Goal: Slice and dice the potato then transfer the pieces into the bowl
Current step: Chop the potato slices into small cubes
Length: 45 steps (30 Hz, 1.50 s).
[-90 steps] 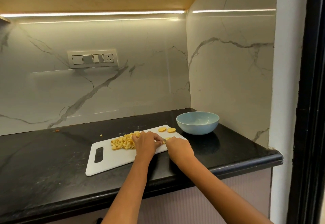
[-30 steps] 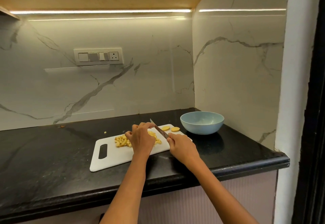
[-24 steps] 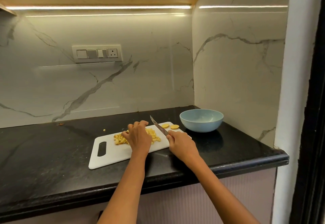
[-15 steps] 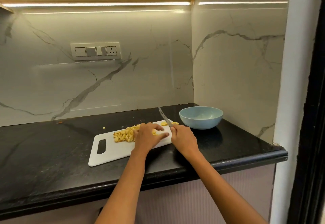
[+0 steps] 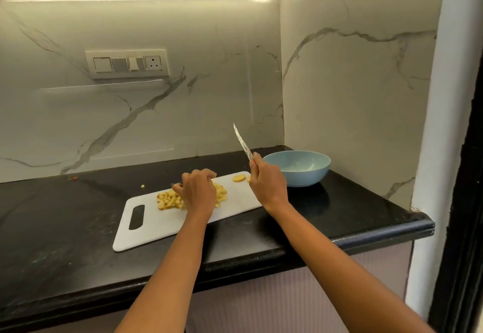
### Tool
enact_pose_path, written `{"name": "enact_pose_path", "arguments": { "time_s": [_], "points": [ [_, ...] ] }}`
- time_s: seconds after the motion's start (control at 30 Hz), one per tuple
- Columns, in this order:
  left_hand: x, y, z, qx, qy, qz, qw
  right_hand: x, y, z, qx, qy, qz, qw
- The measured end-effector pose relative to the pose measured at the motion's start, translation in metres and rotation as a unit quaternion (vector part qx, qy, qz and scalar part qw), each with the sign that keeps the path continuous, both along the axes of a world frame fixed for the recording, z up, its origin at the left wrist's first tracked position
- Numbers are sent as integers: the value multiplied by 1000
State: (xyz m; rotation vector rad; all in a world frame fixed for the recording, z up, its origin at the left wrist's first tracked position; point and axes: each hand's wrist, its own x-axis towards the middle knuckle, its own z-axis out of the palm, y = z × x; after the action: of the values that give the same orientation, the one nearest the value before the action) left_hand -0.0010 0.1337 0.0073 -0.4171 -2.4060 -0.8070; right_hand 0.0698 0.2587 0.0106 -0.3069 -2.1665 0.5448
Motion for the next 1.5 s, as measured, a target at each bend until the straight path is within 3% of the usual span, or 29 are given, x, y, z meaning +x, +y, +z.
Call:
{"name": "enact_pose_path", "arguments": {
  "time_s": [0.13,0.4,0.63,1.03,1.5],
  "points": [
    [-19,18,1,-46,5,2,999,-21,5,5,10,37,25,999],
    [-48,47,10,-283,11,6,959,-67,24,27,-11,129,56,990],
    [-67,63,12,-326,-93,-167,926,-93,34,31,25,140,51,989],
    [-56,46,23,-275,-163,-182,930,-82,29,31,17,172,66,983],
    [-4,21,8,-218,-119,-174,953,2,4,9,-23,-3,81,996]
  ]
}}
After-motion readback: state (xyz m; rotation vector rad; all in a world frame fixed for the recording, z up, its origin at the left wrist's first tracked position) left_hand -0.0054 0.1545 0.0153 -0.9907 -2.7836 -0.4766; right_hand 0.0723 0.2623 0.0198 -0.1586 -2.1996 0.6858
